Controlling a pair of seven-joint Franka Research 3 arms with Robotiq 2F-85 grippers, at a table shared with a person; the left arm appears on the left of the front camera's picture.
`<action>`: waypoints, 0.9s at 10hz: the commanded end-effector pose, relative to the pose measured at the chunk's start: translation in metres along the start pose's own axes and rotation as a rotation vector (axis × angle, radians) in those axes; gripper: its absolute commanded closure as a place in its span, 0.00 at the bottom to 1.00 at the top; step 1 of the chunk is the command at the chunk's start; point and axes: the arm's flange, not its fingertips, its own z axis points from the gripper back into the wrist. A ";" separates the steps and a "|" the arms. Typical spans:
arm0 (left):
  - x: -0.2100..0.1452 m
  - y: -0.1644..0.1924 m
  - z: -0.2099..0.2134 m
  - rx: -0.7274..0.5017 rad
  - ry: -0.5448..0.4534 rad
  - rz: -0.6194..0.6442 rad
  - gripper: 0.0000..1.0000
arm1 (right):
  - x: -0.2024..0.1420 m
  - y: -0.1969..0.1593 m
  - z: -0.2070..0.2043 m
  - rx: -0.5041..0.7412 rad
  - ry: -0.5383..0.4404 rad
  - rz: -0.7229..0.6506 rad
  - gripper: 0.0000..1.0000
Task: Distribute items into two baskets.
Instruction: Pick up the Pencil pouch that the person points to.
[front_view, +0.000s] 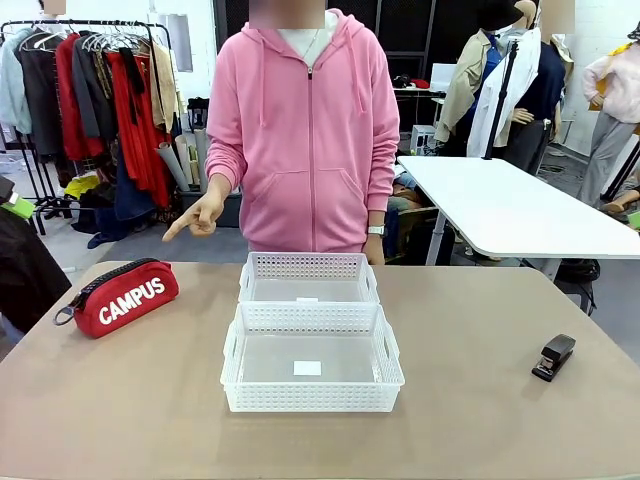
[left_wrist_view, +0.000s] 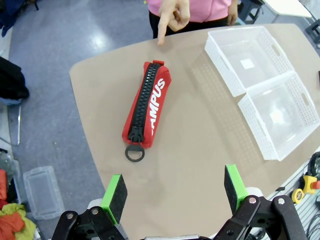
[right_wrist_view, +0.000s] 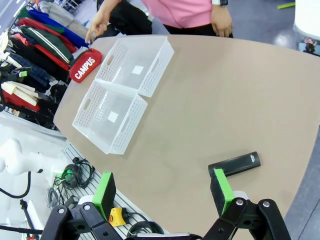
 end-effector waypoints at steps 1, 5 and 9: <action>0.000 0.000 0.000 0.000 -0.001 0.001 0.00 | 0.000 0.000 0.001 -0.003 -0.004 0.004 0.00; 0.000 0.000 0.000 0.000 -0.001 0.001 0.00 | 0.000 0.000 0.001 -0.003 -0.004 0.004 0.00; 0.025 0.001 -0.020 0.049 0.044 -0.032 0.00 | 0.000 0.000 0.001 -0.003 -0.004 0.004 0.00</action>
